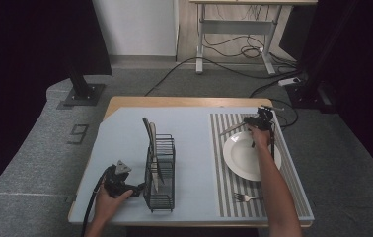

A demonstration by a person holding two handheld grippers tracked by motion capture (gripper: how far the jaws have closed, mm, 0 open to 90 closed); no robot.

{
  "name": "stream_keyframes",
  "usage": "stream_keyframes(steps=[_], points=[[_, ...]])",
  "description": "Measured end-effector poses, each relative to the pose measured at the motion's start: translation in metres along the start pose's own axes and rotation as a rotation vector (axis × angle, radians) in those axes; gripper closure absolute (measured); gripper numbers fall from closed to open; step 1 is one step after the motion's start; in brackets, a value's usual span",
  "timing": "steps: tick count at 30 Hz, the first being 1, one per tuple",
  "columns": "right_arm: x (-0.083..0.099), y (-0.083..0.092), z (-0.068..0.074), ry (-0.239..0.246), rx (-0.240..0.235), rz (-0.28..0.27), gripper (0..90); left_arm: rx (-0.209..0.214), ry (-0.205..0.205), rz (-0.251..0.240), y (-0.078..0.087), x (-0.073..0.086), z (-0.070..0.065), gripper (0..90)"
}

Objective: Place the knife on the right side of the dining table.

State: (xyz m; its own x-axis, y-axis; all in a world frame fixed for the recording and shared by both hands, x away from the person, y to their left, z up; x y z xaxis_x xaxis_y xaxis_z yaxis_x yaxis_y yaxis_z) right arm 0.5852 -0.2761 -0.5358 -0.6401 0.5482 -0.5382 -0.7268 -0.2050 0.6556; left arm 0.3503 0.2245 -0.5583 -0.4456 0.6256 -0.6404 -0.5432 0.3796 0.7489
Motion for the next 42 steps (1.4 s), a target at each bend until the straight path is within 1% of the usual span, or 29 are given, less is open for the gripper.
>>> stream_keyframes(steps=[2,4,7,8,10,11,12,13,14,15,16,17,18,19,20,21,23,26,28,30,31,32,33,35,36,38,39,41,42], points=[[0.000,0.000,-0.001,-0.008,0.003,0.005,55.8,0.000,0.000,0.000,0.000,0.000,0.000,0.0],[-0.001,0.000,-0.001,-0.026,0.005,0.010,55.0,0.000,0.000,0.000,0.000,0.000,0.000,0.0],[-0.002,0.002,-0.001,-0.014,0.018,0.004,52.6,0.000,0.000,0.000,0.000,0.000,0.000,0.0],[-0.006,0.005,-0.002,0.006,0.016,-0.017,52.0,0.000,0.000,0.000,0.000,0.000,0.000,0.0],[-0.007,0.007,-0.003,0.007,0.016,-0.021,51.7,0.001,0.000,0.000,0.000,0.000,0.000,0.0],[-0.010,0.009,-0.003,0.016,0.003,-0.024,51.5,0.001,0.000,0.000,0.000,0.000,0.000,0.0],[-0.013,0.011,-0.002,0.023,-0.007,-0.014,50.3,0.001,0.000,0.000,0.000,0.000,0.000,0.0],[-0.013,0.011,-0.002,0.023,-0.007,-0.014,50.3,0.001,0.000,0.000,0.000,0.000,0.000,0.0],[-0.018,0.013,0.002,0.040,-0.026,-0.003,49.7,0.001,0.000,0.000,0.000,0.000,0.000,0.0],[-0.019,0.014,0.003,0.053,-0.027,0.003,49.1,0.001,0.000,0.000,0.000,0.000,0.000,0.0],[-0.019,0.014,0.003,0.053,-0.027,0.003,49.1,0.001,0.000,0.000,0.000,0.000,0.000,0.0],[-0.021,0.014,0.006,0.067,-0.026,0.009,49.0,0.001,0.000,0.000,0.000,0.000,0.000,0.0],[-0.025,0.015,0.012,0.093,-0.036,0.017,48.6,0.001,0.001,0.000,0.000,0.000,0.000,0.0],[-0.026,0.014,0.015,0.106,-0.041,0.023,48.1,0.002,0.001,0.000,0.000,0.000,0.000,0.0],[-0.027,0.013,0.017,0.111,-0.041,0.034,47.7,0.002,0.001,0.000,0.000,0.000,0.000,0.0],[-0.027,0.013,0.017,0.111,-0.041,0.034,47.7,0.001,0.001,0.001,0.000,0.000,0.000,0.0],[-0.029,0.007,0.023,0.140,-0.046,0.053,47.2,0.002,0.000,0.001,0.000,0.000,0.000,0.0],[-0.030,-0.001,0.028,0.163,-0.038,0.092,45.4,0.002,0.001,0.001,0.000,0.000,0.000,0.0],[-0.031,-0.006,0.030,0.183,-0.036,0.100,45.0,0.002,0.001,0.001,0.000,0.000,0.000,0.0],[-0.031,-0.012,0.032,0.200,-0.025,0.124,44.5,0.001,0.001,0.001,0.000,0.000,0.000,0.0],[-0.031,-0.017,0.034,0.222,-0.009,0.133,44.3,0.001,0.001,0.001,0.000,0.000,0.000,0.0],[-0.031,-0.017,0.034,0.222,-0.009,0.133,44.3,0.001,0.001,0.001,0.000,0.000,0.000,0.0],[-0.031,-0.021,0.035,0.244,-0.002,0.140,44.2,0.001,0.001,0.001,0.000,0.000,0.000,0.0],[-0.031,-0.023,0.035,0.253,0.003,0.141,44.1,0.001,0.000,0.001,0.000,0.000,0.000,0.0],[-0.029,-0.029,0.032,0.267,0.024,0.160,44.2,0.001,0.000,0.001,0.000,0.000,0.000,0.0],[-0.027,-0.033,0.028,0.280,0.049,0.164,44.5,0.002,0.001,0.001,0.000,0.000,0.000,0.0],[-0.027,-0.033,0.028,0.280,0.049,0.164,44.5,0.002,0.001,0.001,0.000,0.000,0.000,0.0],[-0.026,-0.039,0.024,0.298,0.072,0.168,44.6,0.002,0.001,0.001,0.000,0.000,0.000,0.0],[-0.026,-0.039,0.024,0.298,0.072,0.168,45.1,0.002,0.001,0.001,0.000,0.000,0.000,0.0]])
Point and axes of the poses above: each handheld gripper's, and its own axes: y roughly backward along the jaws, x roughly out of its underside, z roughly to its left, the point moved 4 cm from there along -y, roughly forward along the jaws, and after that the axes turned 15 degrees about -y, right-handed, at the moved point
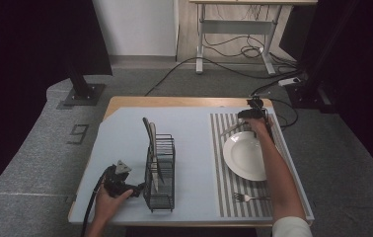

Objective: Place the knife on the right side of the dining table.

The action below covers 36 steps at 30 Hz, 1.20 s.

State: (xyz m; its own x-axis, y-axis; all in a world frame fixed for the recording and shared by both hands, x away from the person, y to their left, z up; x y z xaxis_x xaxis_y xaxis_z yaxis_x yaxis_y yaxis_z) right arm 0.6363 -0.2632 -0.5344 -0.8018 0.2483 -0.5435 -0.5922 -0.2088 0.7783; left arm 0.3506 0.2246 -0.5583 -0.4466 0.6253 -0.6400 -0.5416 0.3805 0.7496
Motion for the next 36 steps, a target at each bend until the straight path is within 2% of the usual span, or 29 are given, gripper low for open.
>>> stream_keyframes(steps=[4,7,8,11,13,18,19,21,22,27,36], points=[[-0.0011,-0.0020,0.0017,0.028,0.022,0.009,45.2,0.000,0.000,0.000,0.0000,0.0000,0.0000,0.0],[-0.0010,-0.0015,0.0015,0.023,0.024,0.012,45.3,0.000,0.001,0.000,0.0000,0.0000,-0.0001,0.0],[-0.0010,-0.0006,0.0008,0.030,0.042,0.012,45.2,0.000,0.001,0.000,0.0000,0.0000,-0.0001,0.0],[-0.0012,0.0003,-0.0003,0.032,0.054,0.013,45.1,-0.001,0.001,0.000,0.0000,0.0000,-0.0002,0.0],[-0.0020,0.0021,-0.0038,0.013,0.065,0.015,44.7,0.000,0.001,0.000,0.0000,0.0000,-0.0002,0.0],[-0.0021,0.0035,-0.0064,0.000,0.074,0.020,44.1,-0.001,0.000,0.000,0.0000,0.0000,-0.0002,0.0],[-0.0024,0.0033,-0.0062,0.002,0.069,0.016,43.9,-0.001,0.000,0.000,0.0000,0.0000,-0.0002,0.0],[-0.0034,0.0022,-0.0034,-0.007,0.028,-0.002,43.9,-0.001,0.000,0.000,0.0000,0.0000,-0.0002,0.0],[-0.0025,0.0007,-0.0019,0.003,0.025,0.007,43.8,0.000,0.001,0.000,0.0000,0.0000,-0.0001,0.0],[-0.0023,-0.0034,0.0030,0.026,0.056,0.022,43.9,0.000,0.000,0.000,0.0000,0.0001,-0.0002,0.0],[-0.0006,0.0001,-0.0038,-0.001,0.083,0.045,43.5,-0.001,0.000,-0.001,0.0000,0.0001,-0.0003,0.0]])
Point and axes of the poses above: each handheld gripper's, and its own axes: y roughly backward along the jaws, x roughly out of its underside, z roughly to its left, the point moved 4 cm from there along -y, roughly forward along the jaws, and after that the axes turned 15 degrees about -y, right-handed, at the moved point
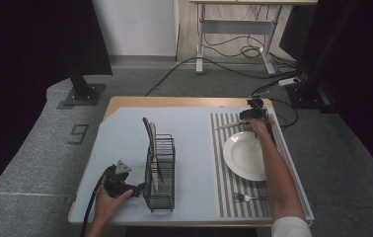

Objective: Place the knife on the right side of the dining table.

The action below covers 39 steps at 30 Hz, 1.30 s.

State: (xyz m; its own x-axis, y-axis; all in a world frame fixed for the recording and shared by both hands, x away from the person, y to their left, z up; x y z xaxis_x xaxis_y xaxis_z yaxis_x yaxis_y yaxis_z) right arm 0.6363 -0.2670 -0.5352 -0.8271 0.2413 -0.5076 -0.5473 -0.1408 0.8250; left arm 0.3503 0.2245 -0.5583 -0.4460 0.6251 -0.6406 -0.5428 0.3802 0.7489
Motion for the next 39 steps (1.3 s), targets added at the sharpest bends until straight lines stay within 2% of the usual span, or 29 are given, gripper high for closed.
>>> stream_keyframes(steps=[5,9,15,25,26,29,34,39], points=[[0.002,-0.001,-0.004,-0.028,-0.004,0.010,43.0,0.000,0.000,0.000,0.000,0.000,0.000,0.0],[0.003,-0.001,-0.005,-0.027,-0.002,0.007,42.2,0.000,0.000,0.000,0.000,0.000,0.000,0.0],[0.003,0.001,-0.007,-0.039,-0.024,0.000,42.3,0.000,0.000,0.000,0.000,0.000,0.000,0.0],[0.005,0.002,-0.012,-0.054,-0.020,0.001,41.6,0.000,0.000,0.001,0.000,0.000,0.000,0.0],[0.003,0.004,-0.013,-0.058,-0.036,-0.023,41.5,0.000,0.000,0.000,0.000,0.000,0.000,0.0],[0.002,0.008,-0.012,-0.065,-0.060,-0.044,41.6,0.001,0.001,0.000,0.000,0.000,0.000,0.0],[0.003,0.019,-0.009,-0.057,-0.103,-0.057,41.6,0.000,0.000,0.001,0.000,0.000,0.000,0.0],[0.011,0.037,-0.006,-0.054,-0.162,-0.090,41.5,0.000,0.000,0.000,0.000,0.000,0.000,0.0]])
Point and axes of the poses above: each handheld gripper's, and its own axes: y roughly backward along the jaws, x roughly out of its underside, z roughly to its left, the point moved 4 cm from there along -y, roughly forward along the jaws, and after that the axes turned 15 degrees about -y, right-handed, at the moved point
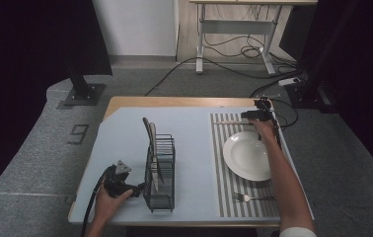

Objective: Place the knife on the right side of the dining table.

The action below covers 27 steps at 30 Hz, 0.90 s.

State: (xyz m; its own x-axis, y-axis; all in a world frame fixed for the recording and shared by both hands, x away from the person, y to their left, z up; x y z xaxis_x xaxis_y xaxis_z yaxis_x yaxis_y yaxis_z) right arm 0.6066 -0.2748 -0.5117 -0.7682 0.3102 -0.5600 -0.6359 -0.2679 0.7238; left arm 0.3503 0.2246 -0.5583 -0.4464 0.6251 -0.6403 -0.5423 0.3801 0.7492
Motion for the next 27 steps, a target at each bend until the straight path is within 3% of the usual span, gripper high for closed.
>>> stream_keyframes(steps=[13,18,19,21,27], points=[[0.052,0.063,0.029,0.066,-0.148,-0.058,40.8,0.000,0.000,0.000,0.000,0.000,0.000,0.0],[0.077,0.083,0.045,0.119,-0.214,-0.080,40.7,0.000,0.001,0.000,0.000,0.000,0.000,0.0],[0.091,0.092,0.054,0.142,-0.252,-0.086,40.7,0.000,0.001,0.000,0.000,0.000,0.000,0.0],[0.095,0.094,0.056,0.148,-0.265,-0.087,40.6,0.000,0.001,0.000,0.000,0.000,0.000,0.0],[0.132,0.108,0.078,0.220,-0.337,-0.080,40.0,0.000,0.002,-0.001,0.000,0.000,0.000,0.0]])
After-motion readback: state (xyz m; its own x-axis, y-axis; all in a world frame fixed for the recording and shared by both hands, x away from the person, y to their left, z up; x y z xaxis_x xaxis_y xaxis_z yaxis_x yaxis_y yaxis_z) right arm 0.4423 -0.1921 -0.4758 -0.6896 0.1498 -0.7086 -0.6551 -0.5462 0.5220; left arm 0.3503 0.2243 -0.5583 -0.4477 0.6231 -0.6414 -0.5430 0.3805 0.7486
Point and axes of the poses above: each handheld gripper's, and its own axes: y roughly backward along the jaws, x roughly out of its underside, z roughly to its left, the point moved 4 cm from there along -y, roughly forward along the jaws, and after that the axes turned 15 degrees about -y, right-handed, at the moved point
